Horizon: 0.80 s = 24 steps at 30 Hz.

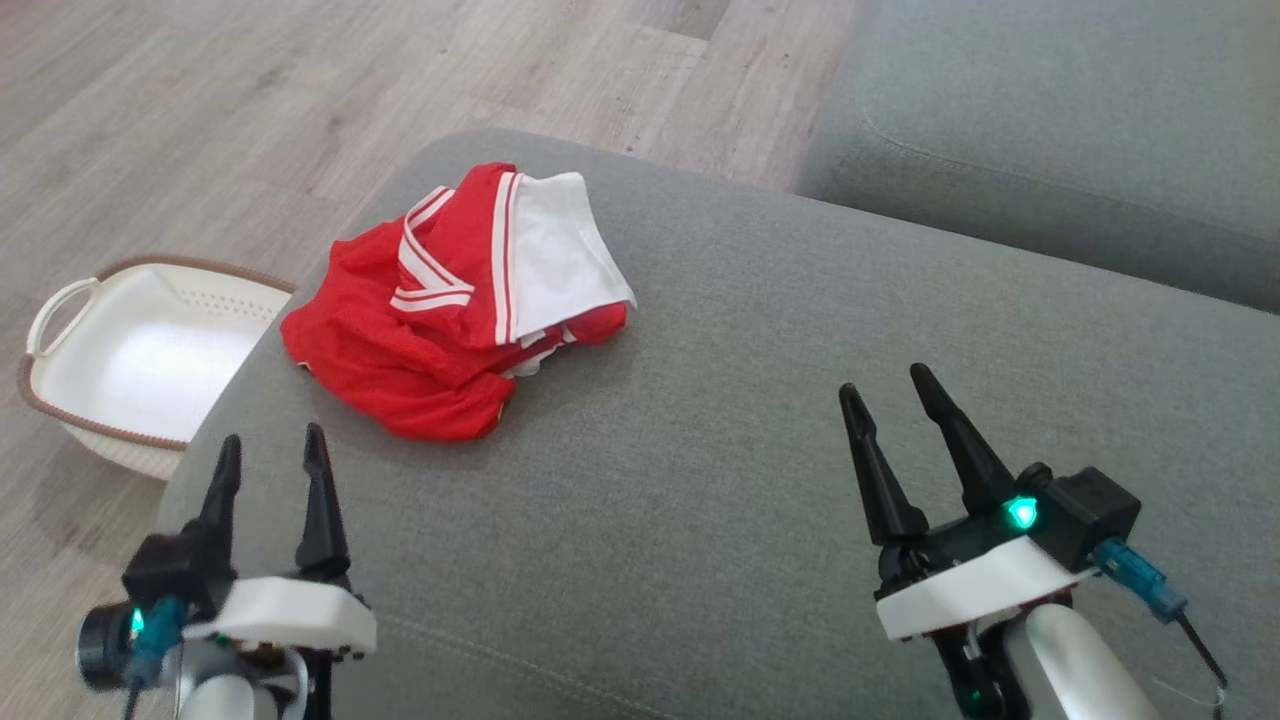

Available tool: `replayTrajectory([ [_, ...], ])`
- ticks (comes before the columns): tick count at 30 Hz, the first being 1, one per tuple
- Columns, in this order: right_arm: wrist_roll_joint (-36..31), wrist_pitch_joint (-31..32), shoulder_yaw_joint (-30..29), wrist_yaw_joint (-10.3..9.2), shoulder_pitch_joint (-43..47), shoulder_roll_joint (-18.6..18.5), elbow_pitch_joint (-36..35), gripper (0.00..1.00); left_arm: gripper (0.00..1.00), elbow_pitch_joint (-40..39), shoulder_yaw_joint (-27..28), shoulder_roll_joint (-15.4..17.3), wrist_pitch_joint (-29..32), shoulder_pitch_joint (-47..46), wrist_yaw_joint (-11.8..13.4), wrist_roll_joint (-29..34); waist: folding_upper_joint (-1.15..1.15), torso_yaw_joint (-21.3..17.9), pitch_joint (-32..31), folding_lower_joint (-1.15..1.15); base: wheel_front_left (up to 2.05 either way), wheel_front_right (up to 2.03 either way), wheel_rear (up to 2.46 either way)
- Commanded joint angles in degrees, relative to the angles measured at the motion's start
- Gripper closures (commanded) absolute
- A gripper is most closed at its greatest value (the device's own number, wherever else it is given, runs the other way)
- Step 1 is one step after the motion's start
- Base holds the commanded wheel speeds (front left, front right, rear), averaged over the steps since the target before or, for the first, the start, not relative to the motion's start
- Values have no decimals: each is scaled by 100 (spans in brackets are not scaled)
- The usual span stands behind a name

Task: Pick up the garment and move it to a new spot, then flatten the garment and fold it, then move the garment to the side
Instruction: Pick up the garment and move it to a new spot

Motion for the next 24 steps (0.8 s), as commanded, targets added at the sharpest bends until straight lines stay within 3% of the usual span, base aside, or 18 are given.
replayTrajectory([
  [1,57,-62,89,-4,-133,-37,-209,0,0,-177,159,57,46,-438,-122,-117,0,-26,12,0,0,0,0],
  [5,46,-62,52,-4,-139,-108,-254,0,0,-261,164,251,842,-1144,-354,-360,0,-121,95,0,0,0,0],
  [11,12,-62,66,-4,-299,-206,-332,0,0,51,380,615,2448,-2592,-417,-785,0,-495,478,0,0,0,0],
  [17,56,-62,153,-4,-539,-321,-352,0,0,1398,418,1021,3666,-3807,-495,-983,0,-1037,913,0,0,0,0],
  [24,104,-62,189,-4,-750,-376,-360,0,0,2821,369,1334,4362,-4394,-479,-969,0,-1600,1206,0,0,0,0],
])
